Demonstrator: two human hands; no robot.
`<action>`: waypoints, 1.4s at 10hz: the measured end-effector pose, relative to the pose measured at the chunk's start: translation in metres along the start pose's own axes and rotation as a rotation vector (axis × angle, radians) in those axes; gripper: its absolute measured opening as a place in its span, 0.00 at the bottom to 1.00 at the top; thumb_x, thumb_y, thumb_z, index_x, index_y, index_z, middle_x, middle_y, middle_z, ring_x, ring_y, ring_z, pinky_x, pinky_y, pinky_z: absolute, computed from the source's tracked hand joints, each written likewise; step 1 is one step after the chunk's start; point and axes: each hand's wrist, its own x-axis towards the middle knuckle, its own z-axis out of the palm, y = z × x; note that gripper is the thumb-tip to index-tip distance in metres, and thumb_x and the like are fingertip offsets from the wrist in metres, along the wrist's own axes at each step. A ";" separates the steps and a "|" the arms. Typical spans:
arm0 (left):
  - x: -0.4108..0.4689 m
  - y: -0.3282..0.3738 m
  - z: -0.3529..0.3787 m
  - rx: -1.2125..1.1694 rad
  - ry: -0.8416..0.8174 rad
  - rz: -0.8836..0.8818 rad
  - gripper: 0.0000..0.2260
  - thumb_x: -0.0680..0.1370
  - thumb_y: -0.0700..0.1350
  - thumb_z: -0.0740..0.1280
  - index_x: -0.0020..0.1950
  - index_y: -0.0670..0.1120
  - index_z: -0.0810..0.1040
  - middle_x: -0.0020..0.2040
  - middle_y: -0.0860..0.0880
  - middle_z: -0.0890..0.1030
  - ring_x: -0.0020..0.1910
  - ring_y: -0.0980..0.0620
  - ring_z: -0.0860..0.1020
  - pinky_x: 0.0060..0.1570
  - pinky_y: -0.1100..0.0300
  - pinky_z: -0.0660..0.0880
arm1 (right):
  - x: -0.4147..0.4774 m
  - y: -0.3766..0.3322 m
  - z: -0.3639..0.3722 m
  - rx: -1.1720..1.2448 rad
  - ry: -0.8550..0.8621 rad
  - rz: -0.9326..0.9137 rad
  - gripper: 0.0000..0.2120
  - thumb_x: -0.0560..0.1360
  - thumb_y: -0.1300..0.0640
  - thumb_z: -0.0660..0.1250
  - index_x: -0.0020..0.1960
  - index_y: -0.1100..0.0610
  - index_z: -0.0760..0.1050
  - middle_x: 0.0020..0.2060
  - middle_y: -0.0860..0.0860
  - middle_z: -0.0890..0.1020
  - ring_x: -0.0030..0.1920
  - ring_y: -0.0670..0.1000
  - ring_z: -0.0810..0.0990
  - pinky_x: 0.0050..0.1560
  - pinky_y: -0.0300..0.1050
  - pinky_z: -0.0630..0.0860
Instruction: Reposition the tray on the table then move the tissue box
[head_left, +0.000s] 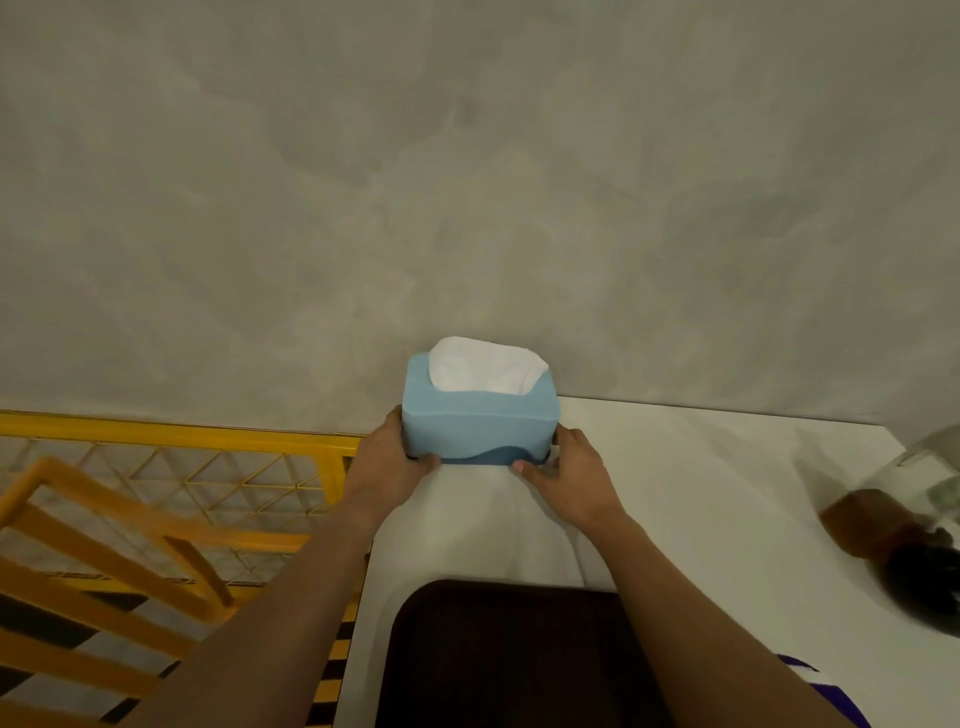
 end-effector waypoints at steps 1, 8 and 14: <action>0.011 -0.002 0.001 0.003 -0.013 0.002 0.30 0.72 0.46 0.77 0.71 0.44 0.71 0.62 0.45 0.82 0.60 0.43 0.79 0.48 0.59 0.72 | 0.012 0.001 0.002 -0.070 -0.011 -0.001 0.27 0.74 0.41 0.73 0.67 0.54 0.72 0.57 0.53 0.78 0.57 0.56 0.78 0.56 0.58 0.78; 0.029 -0.018 0.004 -0.016 0.006 0.009 0.39 0.73 0.49 0.77 0.78 0.44 0.60 0.65 0.40 0.81 0.62 0.37 0.79 0.53 0.52 0.75 | 0.024 0.001 0.005 -0.224 -0.012 -0.012 0.24 0.79 0.41 0.67 0.70 0.52 0.72 0.62 0.53 0.76 0.58 0.57 0.78 0.57 0.56 0.75; 0.010 0.000 0.000 0.018 0.031 0.009 0.41 0.78 0.51 0.70 0.81 0.41 0.49 0.72 0.37 0.72 0.69 0.36 0.73 0.66 0.41 0.71 | 0.020 -0.018 -0.012 -0.197 -0.112 0.063 0.31 0.75 0.38 0.70 0.71 0.53 0.67 0.64 0.54 0.76 0.65 0.58 0.72 0.63 0.56 0.71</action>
